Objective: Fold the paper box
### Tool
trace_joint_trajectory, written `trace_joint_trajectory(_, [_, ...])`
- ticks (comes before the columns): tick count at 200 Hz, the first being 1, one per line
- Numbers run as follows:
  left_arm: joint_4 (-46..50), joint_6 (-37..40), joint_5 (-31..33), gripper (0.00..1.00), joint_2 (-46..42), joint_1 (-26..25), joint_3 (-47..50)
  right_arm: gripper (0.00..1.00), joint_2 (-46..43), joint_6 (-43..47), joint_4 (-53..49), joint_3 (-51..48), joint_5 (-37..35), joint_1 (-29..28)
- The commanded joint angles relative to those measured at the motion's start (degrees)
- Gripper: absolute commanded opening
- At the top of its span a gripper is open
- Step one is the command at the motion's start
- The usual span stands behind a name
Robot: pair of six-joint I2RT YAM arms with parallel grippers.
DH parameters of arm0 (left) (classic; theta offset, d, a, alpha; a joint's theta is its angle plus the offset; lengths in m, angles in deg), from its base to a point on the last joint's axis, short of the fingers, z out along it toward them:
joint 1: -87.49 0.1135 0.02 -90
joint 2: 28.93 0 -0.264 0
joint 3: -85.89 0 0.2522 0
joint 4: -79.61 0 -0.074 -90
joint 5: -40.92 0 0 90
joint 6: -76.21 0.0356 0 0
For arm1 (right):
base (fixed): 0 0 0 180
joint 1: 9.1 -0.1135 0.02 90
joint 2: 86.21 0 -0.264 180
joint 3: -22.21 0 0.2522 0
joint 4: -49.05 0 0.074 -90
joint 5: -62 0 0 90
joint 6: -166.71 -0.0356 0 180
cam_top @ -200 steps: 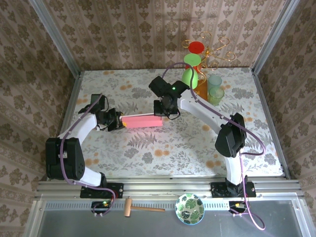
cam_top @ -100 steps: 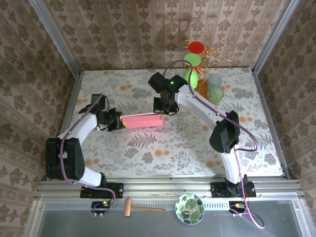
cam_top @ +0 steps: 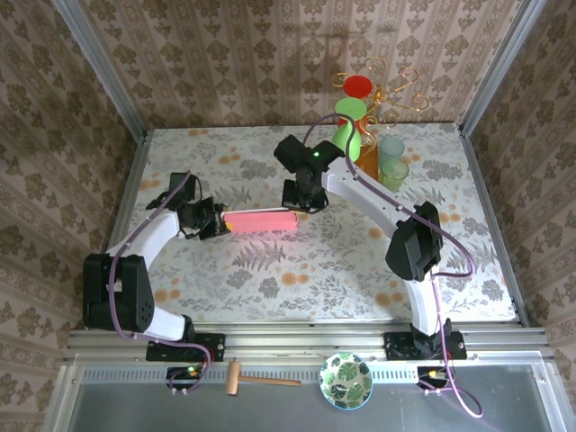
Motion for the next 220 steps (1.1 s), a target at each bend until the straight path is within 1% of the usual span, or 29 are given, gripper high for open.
trace_joint_trajectory(1, [0.2,-8.58,3.13,0.19,0.14,-0.03,1.71,0.0,-2.85,-2.49,3.63,-6.26,0.97,-0.62])
trace_joint_trajectory(25, [-0.17,-8.94,2.79,0.16,0.14,0.2,2.18,0.0,-4.55,-2.7,6.05,-9.88,0.77,-0.61])
trace_joint_trajectory(44, [-0.74,-9.58,2.46,0.16,0.14,0.52,2.64,0.0,-6.51,-3.05,10.08,-13.98,0.76,-0.53])
trace_joint_trajectory(88, [-0.47,-9.63,1.84,0.14,0.44,2.21,2.14,0.0,-9.37,-0.26,16.34,-20.65,1.04,-0.52])
trace_joint_trajectory(111, [2.24,-7.74,1.52,0.13,1.06,3.25,0.61,0.0,-8.81,0.15,14.76,-19.89,1.5,-0.39])
trace_joint_trajectory(125, [4.63,-5.88,1.54,0.13,1.58,3.82,-0.53,0.0,-8.2,-0.3,12.41,-17.39,2.34,-0.11])
trace_joint_trajectory(147, [5.65,-4.35,1.19,0.12,2.38,4.16,-1.4,0.0,-7.78,-1.1,8.64,-13.25,2.2,0.34])
trace_joint_trajectory(155, [5.68,-4.33,1.12,0.11,2.41,4.14,-1.38,0.0,-7.46,-1.09,7.26,-11.7,2.33,0.63])
trace_joint_trajectory(168, [5.6,-4.71,1.01,0.06,2.27,4.09,-1.0,0.0,-6.63,-0.78,4.85,-9.79,3.32,1.11])
trace_joint_trajectory(177, [4.83,-5.56,1.16,0.04,1.88,4.02,-0.4,0.0,-6.53,-0.53,4.16,-9.17,3.98,1.32])
trace_joint_trajectory(201, [2.21,-7.93,1.61,0.04,1.29,4.02,0.9,0.0,-7.54,0.95,4.69,-10.62,5.8,1.32])
trace_joint_trajectory(220, [0.67,-8.88,1.51,0.02,1.36,4.02,1.3,0.0,-9.12,1.87,8.25,-15.65,6.97,1.16])
